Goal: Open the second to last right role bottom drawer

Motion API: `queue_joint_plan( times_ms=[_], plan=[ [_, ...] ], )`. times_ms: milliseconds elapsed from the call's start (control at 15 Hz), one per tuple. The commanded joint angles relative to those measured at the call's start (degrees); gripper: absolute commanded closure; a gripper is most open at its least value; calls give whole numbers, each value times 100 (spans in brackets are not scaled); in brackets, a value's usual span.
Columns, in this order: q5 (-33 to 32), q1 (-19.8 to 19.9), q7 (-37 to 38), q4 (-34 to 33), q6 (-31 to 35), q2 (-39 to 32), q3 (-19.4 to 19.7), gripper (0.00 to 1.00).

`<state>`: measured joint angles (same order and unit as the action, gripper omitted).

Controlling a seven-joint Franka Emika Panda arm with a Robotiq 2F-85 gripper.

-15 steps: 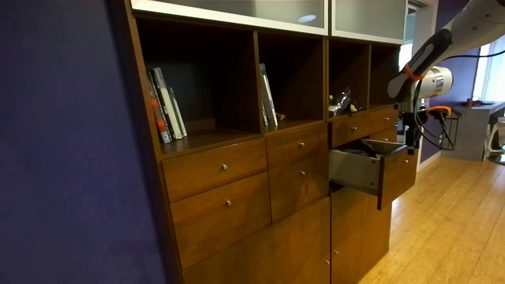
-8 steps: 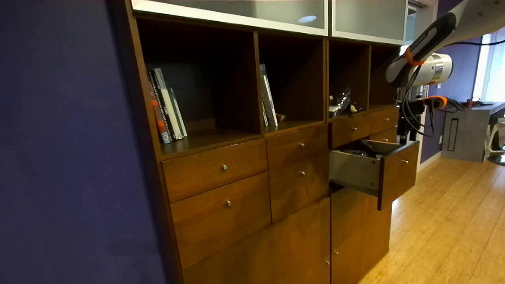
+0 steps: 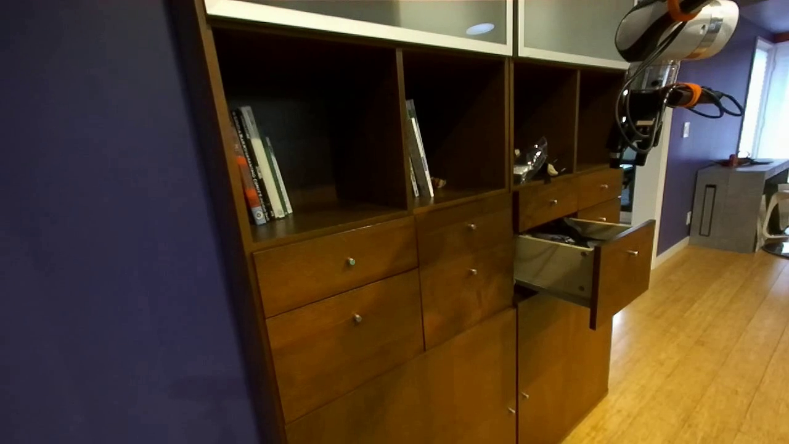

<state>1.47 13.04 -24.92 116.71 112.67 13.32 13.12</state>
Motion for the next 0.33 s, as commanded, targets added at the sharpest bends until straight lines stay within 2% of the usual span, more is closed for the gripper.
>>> queue_joint_plan(
  times_ms=[0, 267],
  plan=[
    [-29, -155, 104, -11, -93, 186, 87, 0],
    [-32, -179, 122, -5, -114, 247, 108, 0]
  ],
)
